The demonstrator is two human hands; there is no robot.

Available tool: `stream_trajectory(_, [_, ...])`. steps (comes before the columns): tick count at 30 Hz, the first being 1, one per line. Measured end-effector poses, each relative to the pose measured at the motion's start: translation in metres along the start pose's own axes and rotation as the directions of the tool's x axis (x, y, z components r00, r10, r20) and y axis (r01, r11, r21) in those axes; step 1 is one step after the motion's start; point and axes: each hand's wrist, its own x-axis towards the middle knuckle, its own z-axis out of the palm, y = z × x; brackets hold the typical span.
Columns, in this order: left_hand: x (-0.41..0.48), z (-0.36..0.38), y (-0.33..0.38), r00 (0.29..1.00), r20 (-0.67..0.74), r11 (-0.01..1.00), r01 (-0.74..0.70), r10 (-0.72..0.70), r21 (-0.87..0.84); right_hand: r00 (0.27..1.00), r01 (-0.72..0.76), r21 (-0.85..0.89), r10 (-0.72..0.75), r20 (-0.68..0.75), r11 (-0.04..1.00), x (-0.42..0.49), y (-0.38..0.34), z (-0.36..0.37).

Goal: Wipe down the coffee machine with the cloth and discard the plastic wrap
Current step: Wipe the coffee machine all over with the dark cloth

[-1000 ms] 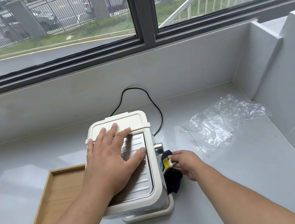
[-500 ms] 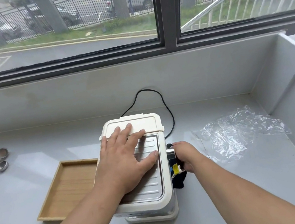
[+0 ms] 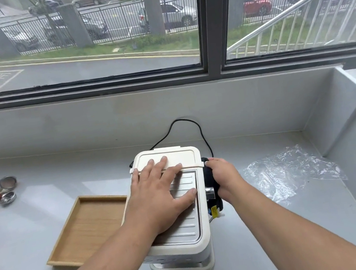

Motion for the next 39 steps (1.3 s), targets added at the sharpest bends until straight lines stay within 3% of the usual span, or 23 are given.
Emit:
stream_trajectory(10, [0.000, -0.001, 0.000, 1.000, 0.002, 1.000, -0.002, 0.002, -0.006, 0.993, 0.118, 0.075, -0.117, -0.021, 0.990, -0.028, -0.038, 0.009])
stream_trajectory(12, [0.000, -0.001, 0.000, 1.000, 0.005, 1.000, -0.002, 0.002, -0.011, 0.981, 0.192, 0.026, -0.191, -0.042, 0.981, -0.034, -0.043, 0.014])
stream_trajectory(15, [-0.001, -0.002, 0.000, 1.000, 0.007, 1.000, -0.005, 0.005, -0.011, 0.928, 0.351, -0.195, -0.368, -0.061, 0.916, -0.045, -0.046, 0.021])
stream_trajectory(18, [-0.001, -0.003, 0.001, 1.000, 0.005, 1.000, -0.009, 0.009, -0.012, 0.846, 0.475, -0.484, -0.533, 0.023, 0.735, -0.055, -0.051, 0.029])
stream_trajectory(20, [-0.001, -0.003, 0.000, 1.000, 0.001, 1.000, -0.015, 0.015, -0.015, 0.791, 0.518, -0.690, -0.590, 0.162, 0.505, -0.059, -0.055, 0.038])
stream_trajectory(22, [0.000, -0.002, 0.000, 1.000, -0.003, 1.000, -0.020, 0.020, -0.021, 0.750, 0.549, -0.789, -0.580, 0.319, 0.276, -0.064, -0.055, 0.052])
stream_trajectory(24, [0.001, -0.001, -0.002, 1.000, -0.008, 0.999, -0.022, 0.022, -0.030, 0.731, 0.577, -0.799, -0.544, 0.412, 0.169, -0.067, -0.053, 0.064])
stream_trajectory(34, [0.002, 0.004, -0.007, 0.995, -0.089, 0.990, -0.054, 0.042, -0.134, 0.831, 0.540, -0.708, -0.418, 0.366, 0.454, -0.079, -0.057, 0.070])
stream_trajectory(39, [0.001, 0.002, -0.011, 0.988, -0.151, 0.961, -0.071, 0.031, -0.267, 0.876, 0.481, -0.624, -0.360, 0.320, 0.615, -0.090, -0.051, 0.077])
